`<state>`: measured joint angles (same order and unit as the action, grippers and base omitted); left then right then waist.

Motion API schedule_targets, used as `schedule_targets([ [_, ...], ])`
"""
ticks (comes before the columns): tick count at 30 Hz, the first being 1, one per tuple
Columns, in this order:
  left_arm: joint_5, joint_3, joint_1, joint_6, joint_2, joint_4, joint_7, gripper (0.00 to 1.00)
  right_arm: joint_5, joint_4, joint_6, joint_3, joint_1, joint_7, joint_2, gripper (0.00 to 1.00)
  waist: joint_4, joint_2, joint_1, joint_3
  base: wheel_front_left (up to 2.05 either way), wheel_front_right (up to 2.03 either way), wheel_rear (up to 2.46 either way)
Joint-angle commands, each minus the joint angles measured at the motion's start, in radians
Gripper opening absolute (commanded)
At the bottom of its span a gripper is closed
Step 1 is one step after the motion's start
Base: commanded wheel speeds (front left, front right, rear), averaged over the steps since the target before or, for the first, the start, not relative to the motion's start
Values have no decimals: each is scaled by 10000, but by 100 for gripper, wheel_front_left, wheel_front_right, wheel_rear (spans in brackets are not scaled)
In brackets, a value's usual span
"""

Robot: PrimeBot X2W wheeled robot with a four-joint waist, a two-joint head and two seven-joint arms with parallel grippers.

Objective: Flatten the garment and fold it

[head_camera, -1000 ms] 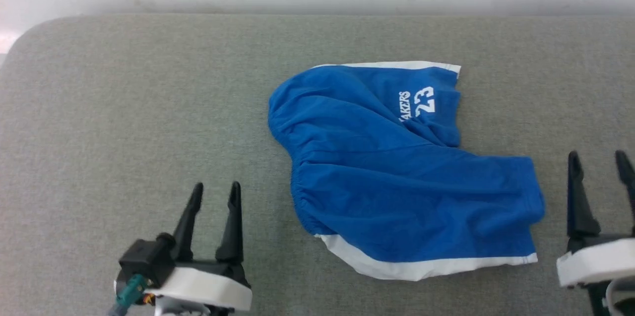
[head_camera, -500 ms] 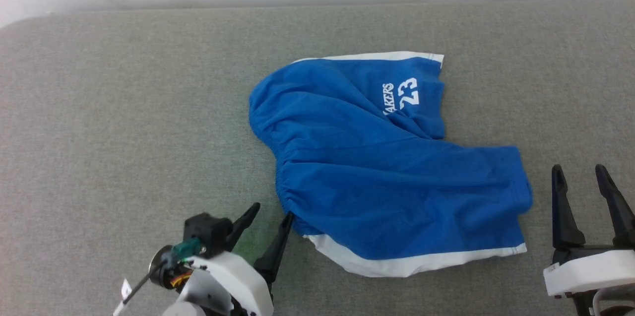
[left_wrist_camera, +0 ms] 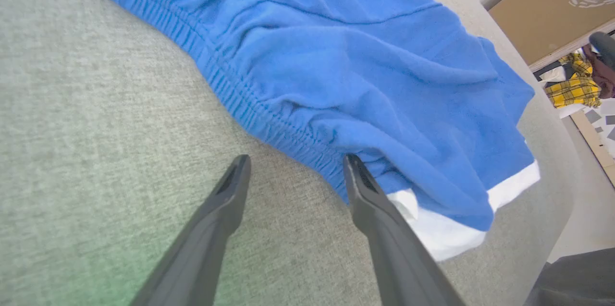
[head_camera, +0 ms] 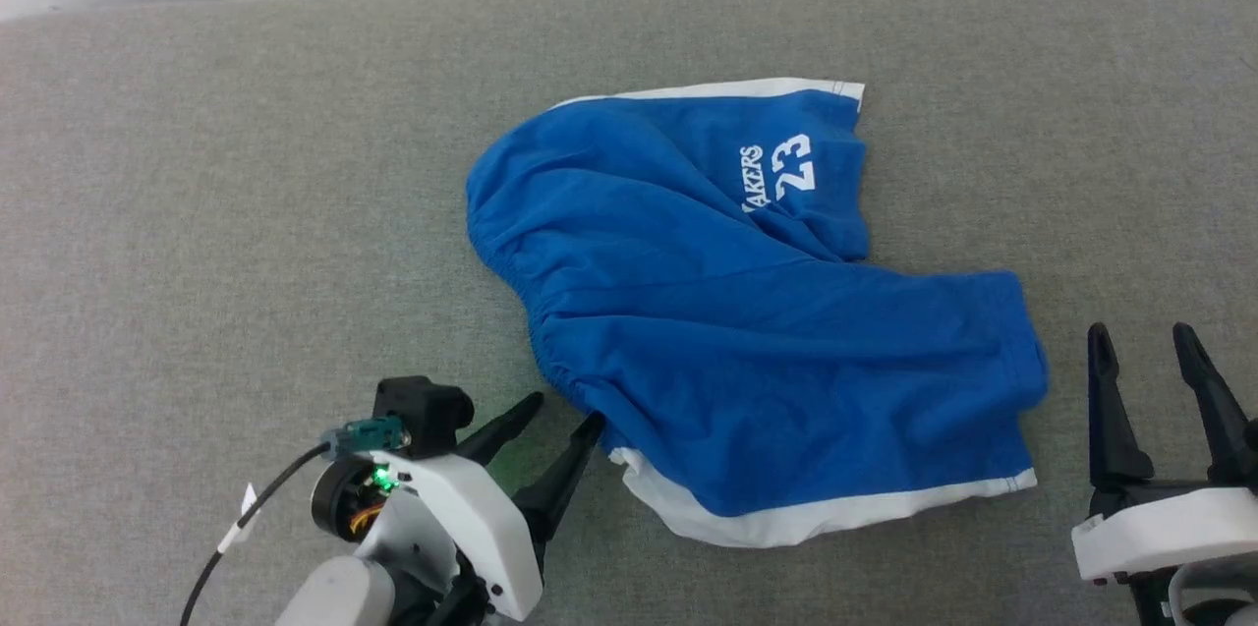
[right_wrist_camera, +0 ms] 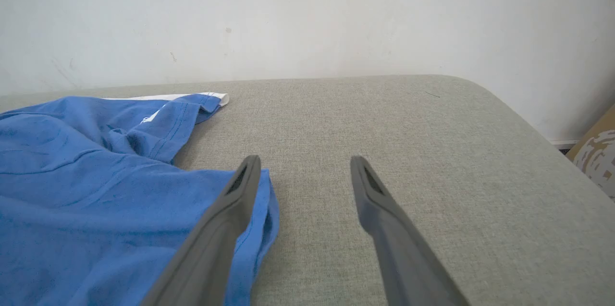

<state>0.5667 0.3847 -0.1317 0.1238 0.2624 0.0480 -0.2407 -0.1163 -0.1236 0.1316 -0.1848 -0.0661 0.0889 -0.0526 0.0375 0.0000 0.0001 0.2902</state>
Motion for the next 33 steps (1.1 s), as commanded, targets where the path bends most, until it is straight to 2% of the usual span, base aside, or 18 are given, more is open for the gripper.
schedule_targets([
  [1,151,-5,-38,67,60,-125,-71,100,-85,47,-9,13,120,28,23,100,-4,0,-1,18,0,0,0],
  [8,836,-390,367,-86,358,-1145,-481,100,-137,206,-9,91,175,69,24,100,44,0,-1,80,0,0,0],
  [14,921,-372,505,-124,491,-1471,-628,100,-123,275,-9,147,242,61,24,100,86,0,-1,160,0,0,0],
  [22,1084,80,334,-97,241,-968,-909,100,-109,366,-9,308,292,5,24,100,-50,0,-1,172,0,0,0],
  [33,782,213,-191,-328,67,240,-795,100,-185,513,-9,415,290,49,24,100,-254,0,-1,260,0,0,0],
])
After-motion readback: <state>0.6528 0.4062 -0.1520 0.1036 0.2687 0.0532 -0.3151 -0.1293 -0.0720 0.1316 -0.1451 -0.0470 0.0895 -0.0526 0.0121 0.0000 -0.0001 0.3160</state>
